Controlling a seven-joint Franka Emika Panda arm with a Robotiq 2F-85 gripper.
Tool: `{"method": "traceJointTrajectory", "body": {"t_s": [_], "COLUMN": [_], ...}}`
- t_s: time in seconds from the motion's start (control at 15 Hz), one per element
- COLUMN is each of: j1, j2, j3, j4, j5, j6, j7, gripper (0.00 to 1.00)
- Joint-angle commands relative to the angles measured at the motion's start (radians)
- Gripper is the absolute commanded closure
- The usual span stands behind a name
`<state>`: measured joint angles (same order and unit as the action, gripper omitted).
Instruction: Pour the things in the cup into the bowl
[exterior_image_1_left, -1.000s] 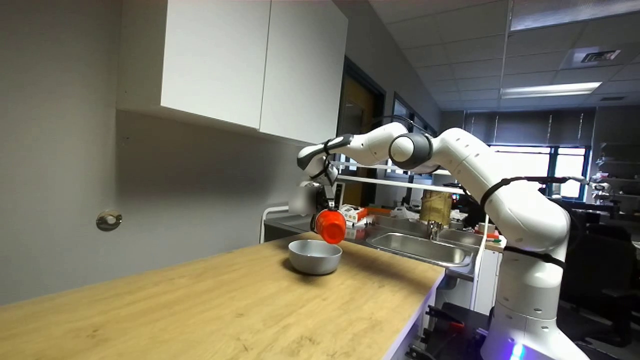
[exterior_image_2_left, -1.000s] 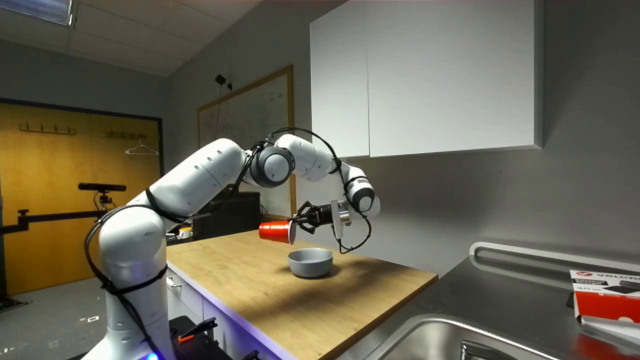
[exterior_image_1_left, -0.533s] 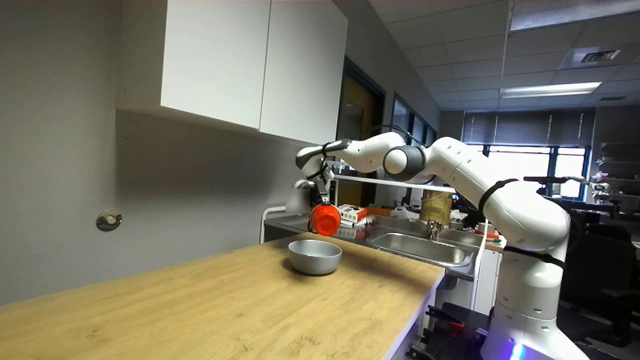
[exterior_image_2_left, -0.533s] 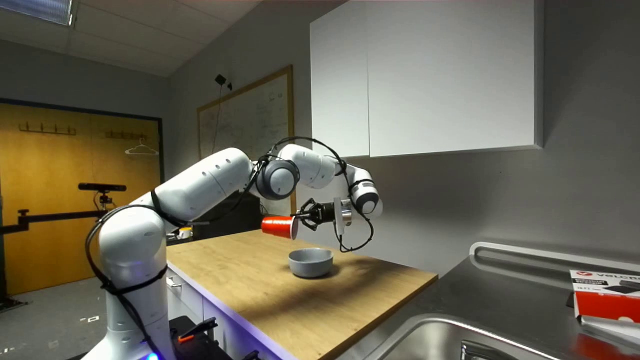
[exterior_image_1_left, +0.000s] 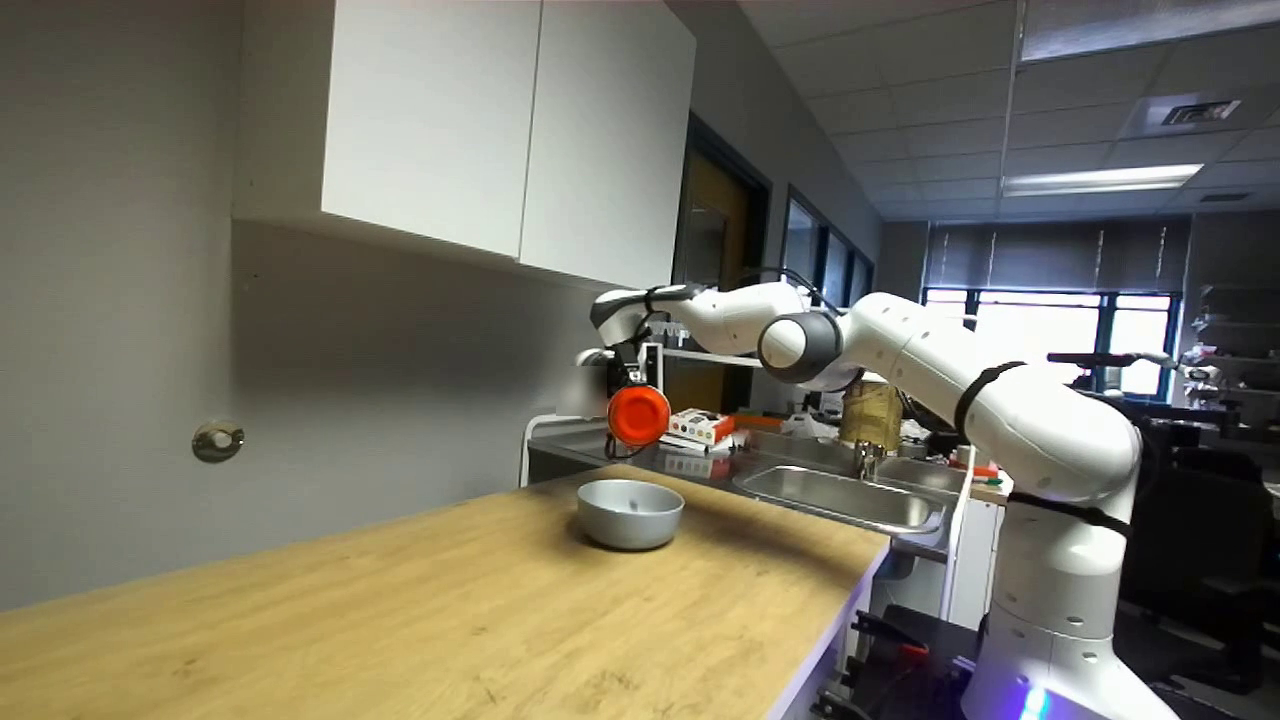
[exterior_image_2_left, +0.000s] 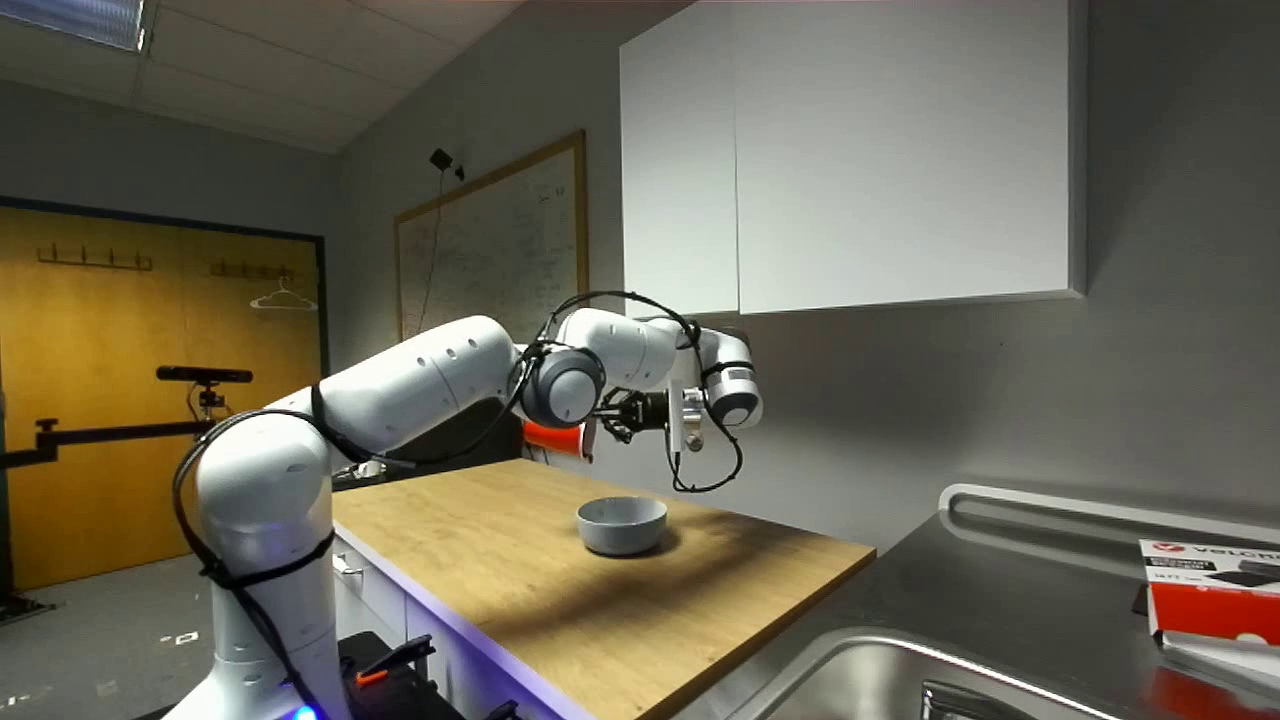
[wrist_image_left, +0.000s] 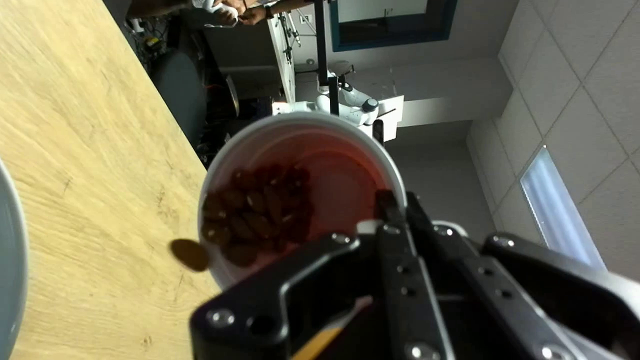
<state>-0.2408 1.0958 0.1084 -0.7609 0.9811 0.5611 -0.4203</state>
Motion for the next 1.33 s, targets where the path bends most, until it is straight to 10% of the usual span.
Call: {"method": "traceJointTrajectory", "body": {"t_s": [0.0,1.27], "j1": [-0.016,-0.085], "j2": [0.091,0.180], "j3": [0.042,0.056], "j4": [0.131,0.244], "j5": [0.057,0.196], "j6": [-0.031,-0.116], "j7": [0.108,0.213], "gripper": [0.98,0.98]}}
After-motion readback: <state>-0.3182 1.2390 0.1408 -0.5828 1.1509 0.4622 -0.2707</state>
